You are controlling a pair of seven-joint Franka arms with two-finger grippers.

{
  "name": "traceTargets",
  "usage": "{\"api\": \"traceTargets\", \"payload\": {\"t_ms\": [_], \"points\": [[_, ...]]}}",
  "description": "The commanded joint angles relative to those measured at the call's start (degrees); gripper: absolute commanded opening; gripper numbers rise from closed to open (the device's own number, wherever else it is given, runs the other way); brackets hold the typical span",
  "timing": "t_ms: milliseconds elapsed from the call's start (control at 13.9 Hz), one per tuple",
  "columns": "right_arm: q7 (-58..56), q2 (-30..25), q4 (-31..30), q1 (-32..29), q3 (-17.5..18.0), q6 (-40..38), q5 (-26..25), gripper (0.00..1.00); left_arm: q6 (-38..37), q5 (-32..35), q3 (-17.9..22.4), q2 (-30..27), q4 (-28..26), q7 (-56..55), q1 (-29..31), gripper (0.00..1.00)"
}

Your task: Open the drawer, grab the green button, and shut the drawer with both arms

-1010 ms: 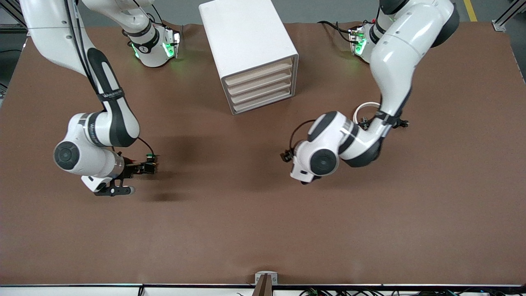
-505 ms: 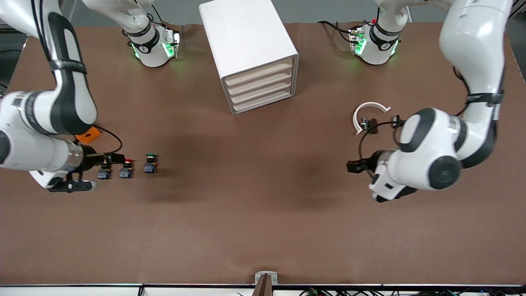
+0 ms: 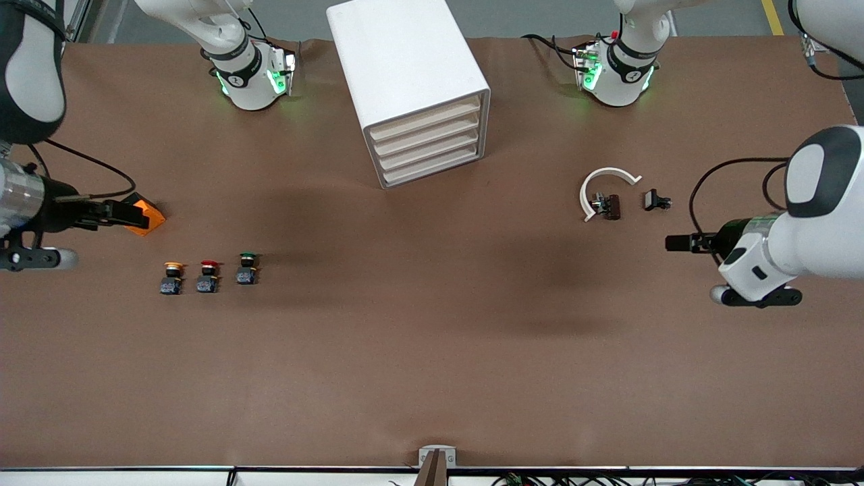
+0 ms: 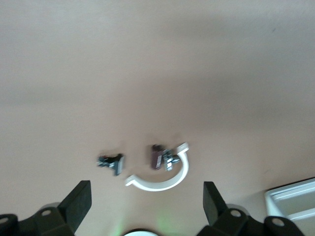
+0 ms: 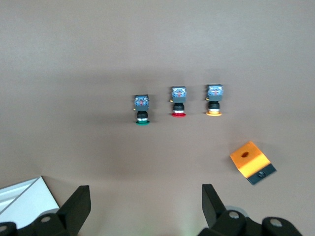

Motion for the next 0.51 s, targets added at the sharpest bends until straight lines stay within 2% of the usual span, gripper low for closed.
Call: {"api": "traceTargets", "payload": {"t_ms": [0,72,144,289,433], "points": [[-0.05,0.52,4.52,-0.24,0.37,-3.23,-3.71,1.00,1.95,-2.42,10.23,-11.10,-10.47,4.53,-6.89,1.00],[0.13,0.35,4.53,-0.33,0.28,-4.45,-4.85,1.00,4.05,-3.03,13.66,-14.70,-13.98,4.89,-9.17,1.00],[0.13,0.08,4.53,-0.42,0.28,-4.72,-5.30,1.00,6.85,-3.04,14.91,-18.30,-17.84,4.90,-9.80,1.00],[0.30,0.43,4.61,-0.42,0.20,-4.90,-5.47,1.00,13.35,-3.04,14.83,-25.60,-25.40,4.81,-8.67,1.00],[0.13,0.17,6.88,-1.29,-0.33,-7.00,-5.30,1.00,14.35,-3.04,14.66,-28.61,-25.80,4.63,-7.88,1.00]]}}
